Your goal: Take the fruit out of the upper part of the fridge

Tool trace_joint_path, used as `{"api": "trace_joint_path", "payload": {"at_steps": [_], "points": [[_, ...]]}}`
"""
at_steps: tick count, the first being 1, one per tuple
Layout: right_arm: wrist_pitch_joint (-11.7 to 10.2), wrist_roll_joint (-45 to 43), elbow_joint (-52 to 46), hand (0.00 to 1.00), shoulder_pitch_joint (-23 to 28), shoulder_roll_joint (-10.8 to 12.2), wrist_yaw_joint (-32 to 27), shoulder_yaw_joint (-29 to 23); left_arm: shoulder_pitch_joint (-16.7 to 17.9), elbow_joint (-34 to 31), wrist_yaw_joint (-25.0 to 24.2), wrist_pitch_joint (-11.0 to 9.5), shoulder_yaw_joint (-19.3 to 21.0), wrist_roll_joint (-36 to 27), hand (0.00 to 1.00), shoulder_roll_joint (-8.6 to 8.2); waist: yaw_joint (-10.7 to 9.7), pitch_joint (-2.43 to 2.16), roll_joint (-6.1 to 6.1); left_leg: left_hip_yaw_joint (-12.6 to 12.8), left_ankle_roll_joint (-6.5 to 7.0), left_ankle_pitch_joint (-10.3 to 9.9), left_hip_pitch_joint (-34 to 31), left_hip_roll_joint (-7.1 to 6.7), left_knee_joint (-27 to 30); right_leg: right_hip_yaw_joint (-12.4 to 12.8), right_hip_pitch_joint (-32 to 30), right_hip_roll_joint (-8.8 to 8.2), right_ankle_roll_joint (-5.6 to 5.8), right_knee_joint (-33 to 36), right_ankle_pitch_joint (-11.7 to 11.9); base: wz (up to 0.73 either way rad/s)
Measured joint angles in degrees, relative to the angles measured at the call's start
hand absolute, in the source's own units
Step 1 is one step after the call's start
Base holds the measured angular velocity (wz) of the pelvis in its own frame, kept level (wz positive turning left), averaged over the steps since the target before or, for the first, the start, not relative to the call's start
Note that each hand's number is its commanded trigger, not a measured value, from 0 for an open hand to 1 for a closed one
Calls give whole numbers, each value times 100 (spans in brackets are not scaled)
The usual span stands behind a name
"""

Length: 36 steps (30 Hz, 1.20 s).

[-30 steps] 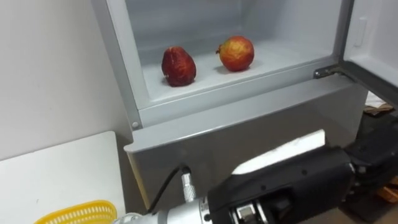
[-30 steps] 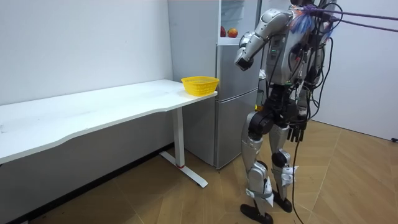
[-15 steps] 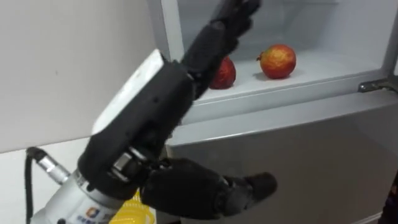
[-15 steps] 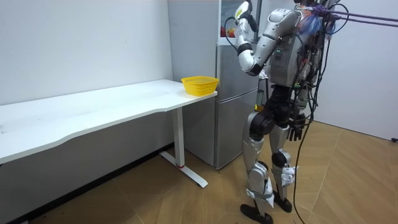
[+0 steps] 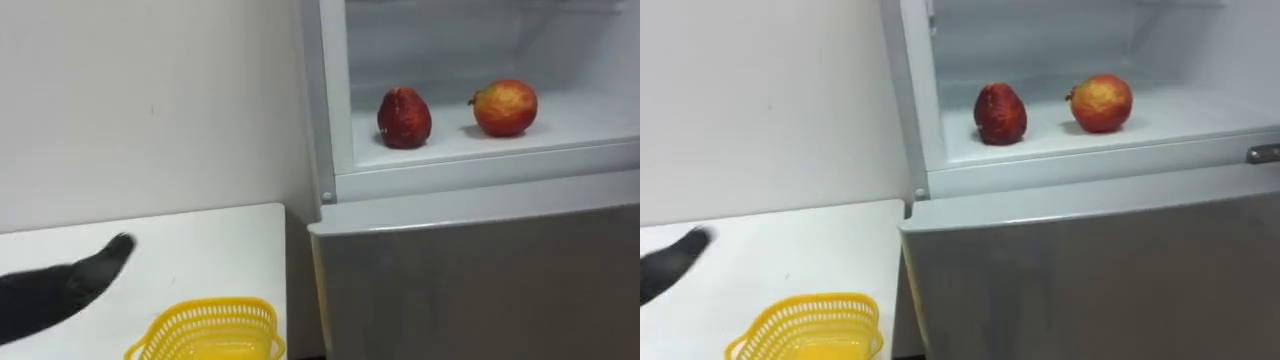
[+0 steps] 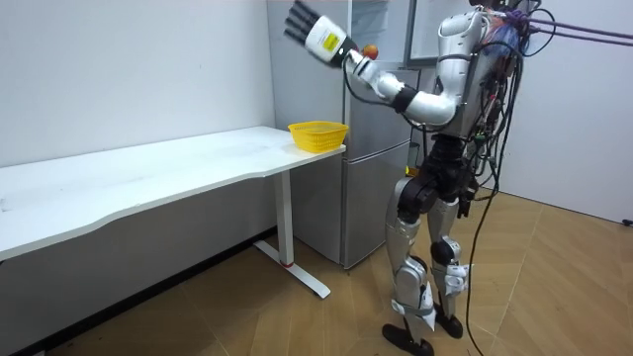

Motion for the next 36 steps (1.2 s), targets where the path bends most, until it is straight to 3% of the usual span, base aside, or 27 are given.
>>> {"api": "trace_joint_path", "payload": {"at_steps": [4,9,10,15,19,24,30,36], "points": [[66,-25,-179,0,44,8,-1,0,369,1130,700,5,129,-649,0,-132,-6,6,0,-72,1,-1,7,-14,8,-15,25,0,-2,4,-1,-2],[99,-37,-220,0,128,21,20,3,485,2681,1226,0,123,-1068,0,-227,13,21,-29,-106,1,8,65,-42,-39,-7,84,-4,-11,-30,-21,-1],[155,-42,-256,0,146,39,65,9,523,3028,1327,-7,101,-1282,0,-240,11,-3,-102,-106,0,8,77,-45,-51,-10,98,-1,-11,-55,-21,0],[345,-90,-371,0,100,42,127,-8,516,4950,1423,18,-155,-1690,0,-381,14,9,-191,-100,-1,6,99,-46,-58,-7,98,-4,-10,-56,-25,0],[345,-130,-394,0,91,56,144,-31,532,6471,1062,278,-396,-1827,0,-500,-7,-7,-267,-95,-6,3,118,-35,-101,-13,116,4,-10,-56,-23,0],[487,-195,-382,0,100,71,325,-25,505,7532,498,416,-622,-2066,0,-536,-49,36,-295,-136,-4,-28,120,-35,-69,-44,154,2,-9,-56,-22,3],[677,-224,-356,0,126,127,392,4,354,8350,-269,702,-1020,-1554,0,-539,-106,36,-282,-154,-7,-37,95,-29,-40,-62,142,6,-10,-51,-23,0],[791,-259,-339,0,146,306,402,27,281,8521,-912,1009,-1530,-1026,0,-529,-212,32,-320,-100,-5,-39,108,-21,-6,8,146,9,-11,-61,-24,-4]]}}
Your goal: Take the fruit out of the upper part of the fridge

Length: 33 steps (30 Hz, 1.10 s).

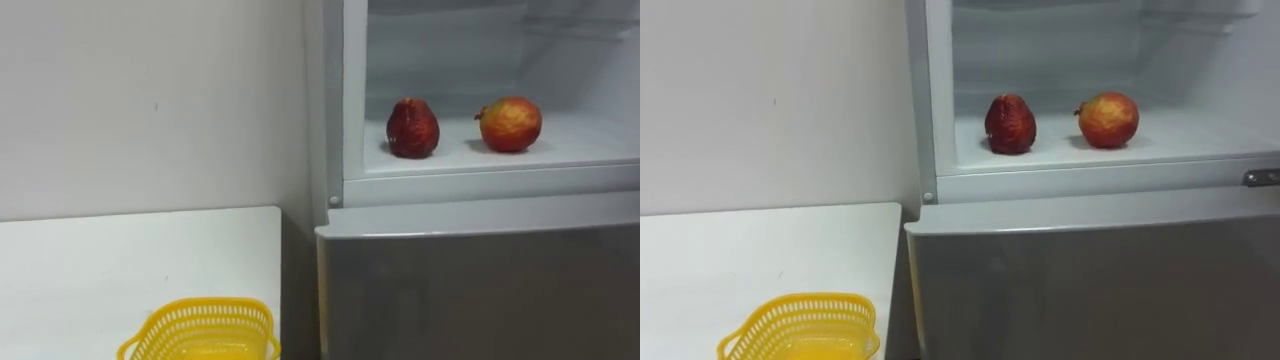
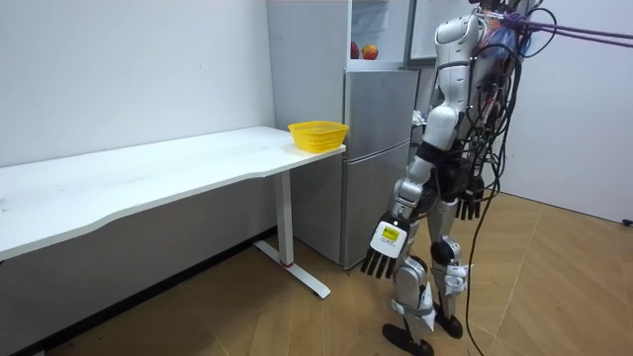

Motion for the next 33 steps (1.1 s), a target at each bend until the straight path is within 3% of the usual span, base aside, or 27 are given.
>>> {"api": "trace_joint_path", "payload": {"at_steps": [5,8,10,14,26,29,33], "points": [[107,-23,-1,0,-41,28,78,112,-169,-32,-235,122,-136,884,0,86,-20,-7,-9,33,2,2,-3,-4,-32,57,-50,-1,-1,1,-1,-6],[162,-141,-2,0,-84,25,116,207,-245,-34,-345,177,-448,1471,0,214,-96,-11,-25,26,3,2,-7,-14,-42,76,-50,-5,3,-6,-3,0],[171,-133,-1,0,-148,23,172,356,-378,-31,-417,302,-495,1904,0,232,-148,-6,-37,36,3,2,-9,-16,-58,126,-64,4,9,-11,-8,-2],[171,-122,-25,0,-189,23,158,435,-527,-29,-492,351,-617,2018,0,250,-164,-5,-50,55,3,2,-8,-16,-48,129,-76,4,8,-17,-7,-4],[150,99,-133,0,-361,23,-234,428,-477,-27,-662,542,-950,2792,0,223,-180,-8,-7,37,0,1,-2,-1,-82,166,-99,20,6,24,-6,0],[79,134,-503,0,-291,24,-487,402,-458,-27,-727,545,-974,3009,0,184,-186,-6,1,43,0,1,-11,-1,-60,213,-121,22,5,59,-5,-2],[-53,289,-1883,0,-19,15,-852,206,-464,-42,-737,538,-1017,3265,0,155,-219,-9,0,70,5,3,-128,10,-18,317,-240,31,-16,94,11,-7]]}}
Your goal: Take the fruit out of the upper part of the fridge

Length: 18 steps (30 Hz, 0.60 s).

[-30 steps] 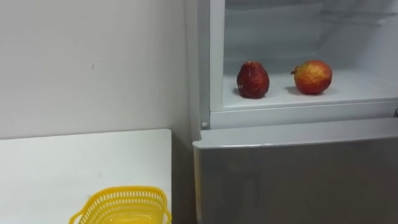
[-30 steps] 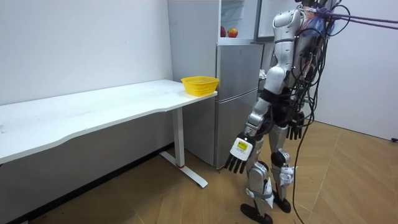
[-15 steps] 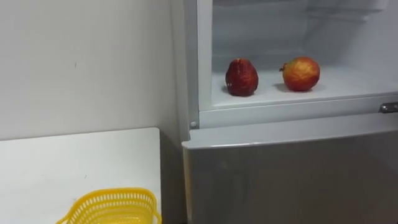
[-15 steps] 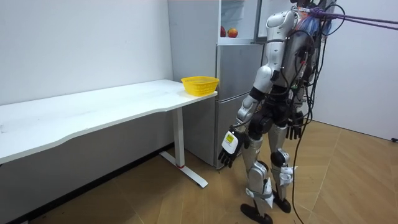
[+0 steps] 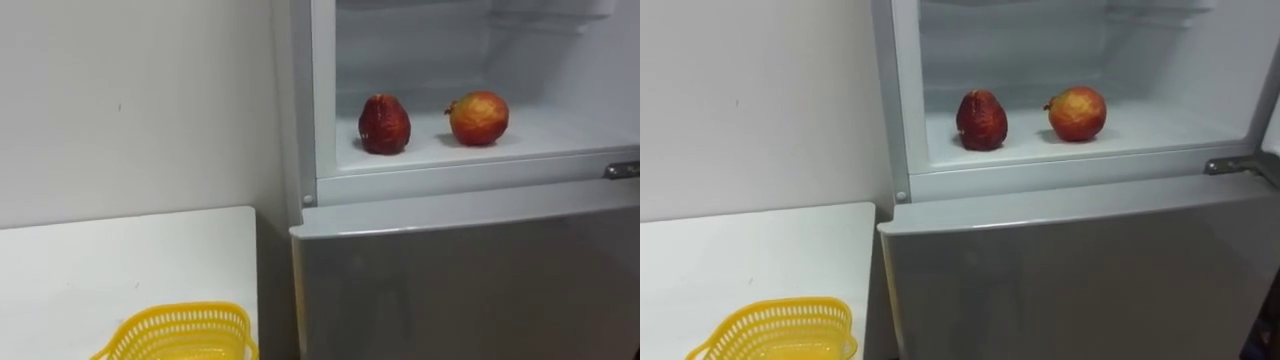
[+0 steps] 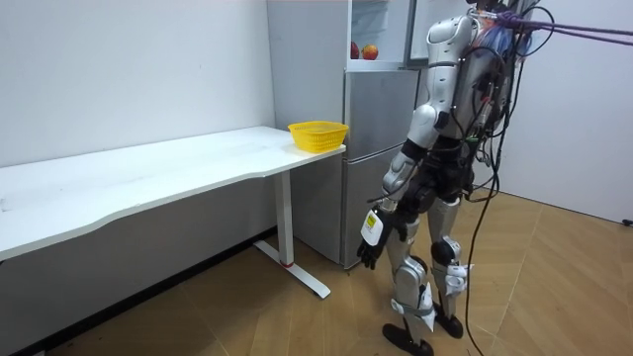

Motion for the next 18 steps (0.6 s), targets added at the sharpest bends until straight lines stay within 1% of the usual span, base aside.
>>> {"api": "trace_joint_path", "payload": {"at_steps": [1,3,4,5,6,7,8,9,10,11,13,15,17,18], "points": [[-123,163,-293,0,30,0,-150,-53,2,1,3,0,-26,0,0,3,-67,1,0,3,0,0,-14,6,30,-1,3,2,-3,-4,6,0],[-307,387,-637,0,48,25,-315,-117,-1,-22,5,-18,-30,0,0,0,-104,-2,-2,39,0,-1,-10,16,52,4,2,7,-5,-9,7,0],[-391,394,-1085,0,154,56,-407,-135,23,-123,6,-21,-30,0,0,-2,-116,0,8,59,-1,-2,-18,26,65,18,-5,15,-11,-21,12,-3],[-458,386,-1297,0,211,94,-460,-174,46,-180,9,-28,-28,3,0,1,-132,0,11,63,-1,-2,-23,29,64,19,-11,17,-12,-25,13,-4],[-587,380,-1686,0,320,156,-561,-215,64,-247,14,-41,-28,9,0,3,-148,-2,24,85,-2,-2,-27,35,62,36,-26,24,-13,-32,13,-11],[-610,367,-2131,0,400,182,-607,-223,93,-301,14,-60,-29,56,0,-1,-149,-11,44,128,-3,-3,-35,49,65,102,-70,34,-16,-25,10,-17],[-610,367,-2371,0,437,193,-633,-221,106,-337,14,-67,-29,58,0,-4,-149,-21,56,144,-4,-3,-61,54,73,137,-123,37,-18,-13,9,-24],[-620,403,-2853,0,460,209,-689,-222,90,-352,13,-121,-27,52,0,-7,-172,-28,81,212,-3,-2,-111,65,73,180,-215,44,-25,7,15,-23],[-636,396,-3380,0,465,208,-714,-224,117,-397,14,-188,-27,1,0,-9,-240,-31,124,258,-3,0,-137,71,82,190,-274,47,-30,18,36,-18],[-688,391,-3607,0,463,208,-750,-229,136,-406,14,-221,-27,-10,0,-8,-281,-42,144,265,-3,1,-150,71,80,197,-287,49,-29,24,45,-11],[-903,401,-4444,0,467,203,-951,-249,166,-446,42,-324,-24,-15,0,9,-440,-42,156,277,-3,1,-164,70,66,235,-312,52,-27,31,45,-4],[-1059,401,-4926,0,484,198,-1145,-256,157,-426,117,-380,-37,-18,0,25,-498,-32,140,295,-6,0,-174,78,58,276,-329,68,-28,5,46,-9],[-1094,402,-5419,0,523,198,-1296,-248,167,-406,173,-470,-79,-22,0,43,-504,-29,137,365,-11,1,-169,83,-4,316,-366,80,-29,2,47,-17],[-1178,401,-5695,0,520,197,-1403,-239,144,-342,184,-547,-100,-23,0,51,-493,-30,139,405,-18,5,-162,82,-47,350,-408,84,-32,5,49,-19]]}}
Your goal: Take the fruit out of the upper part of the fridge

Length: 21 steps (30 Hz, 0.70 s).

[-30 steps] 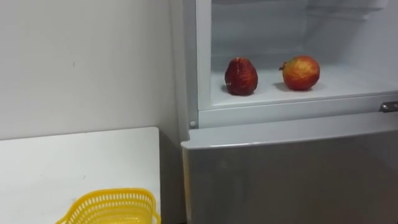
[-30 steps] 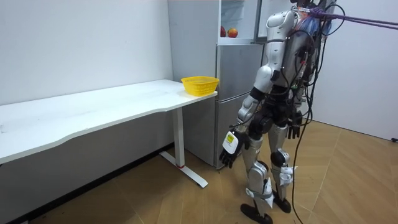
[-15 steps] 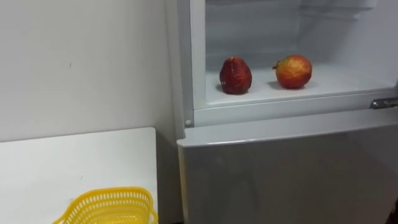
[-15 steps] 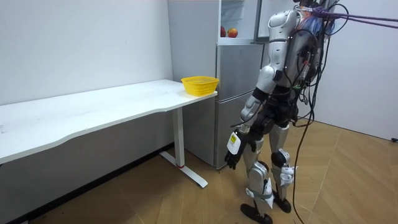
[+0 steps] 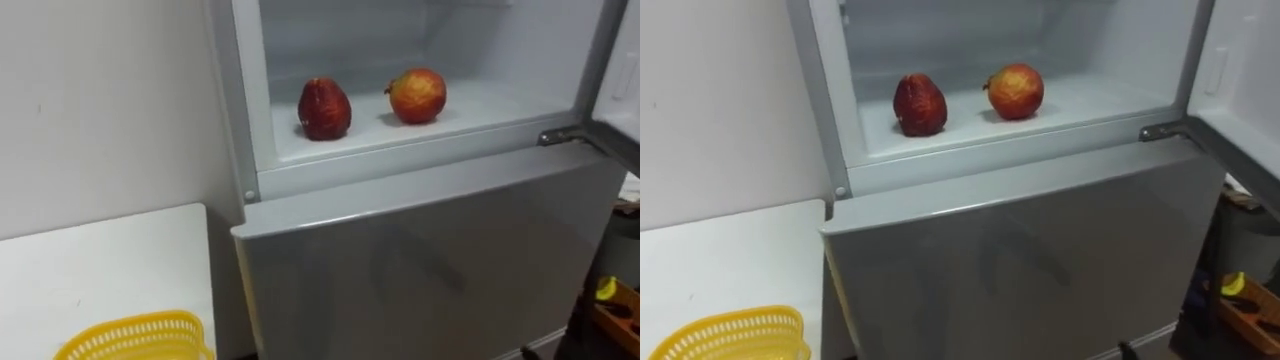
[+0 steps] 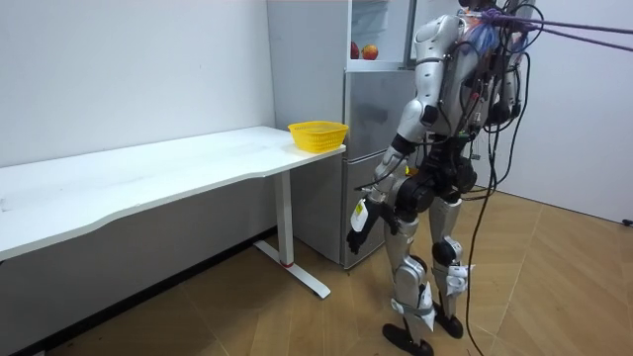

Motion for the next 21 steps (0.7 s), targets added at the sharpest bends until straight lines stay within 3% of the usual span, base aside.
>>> {"api": "trace_joint_path", "payload": {"at_steps": [7,13,21], "points": [[-450,70,-1333,0,-29,-49,-335,-1,-17,327,50,-439,-120,-46,0,144,75,23,-61,39,-2,0,-17,-14,-57,35,-30,18,1,6,4,-3],[-848,35,-1884,0,-363,-122,-459,40,-25,429,-50,-506,-265,-40,0,159,118,29,-48,49,-5,-1,-12,3,-80,45,-39,19,3,2,8,0],[-875,-260,-1973,0,-792,-502,-509,260,-248,805,-162,-580,-267,-44,0,161,276,9,-67,5,-23,11,-10,2,-82,-29,-7,25,-10,3,18,2]]}}
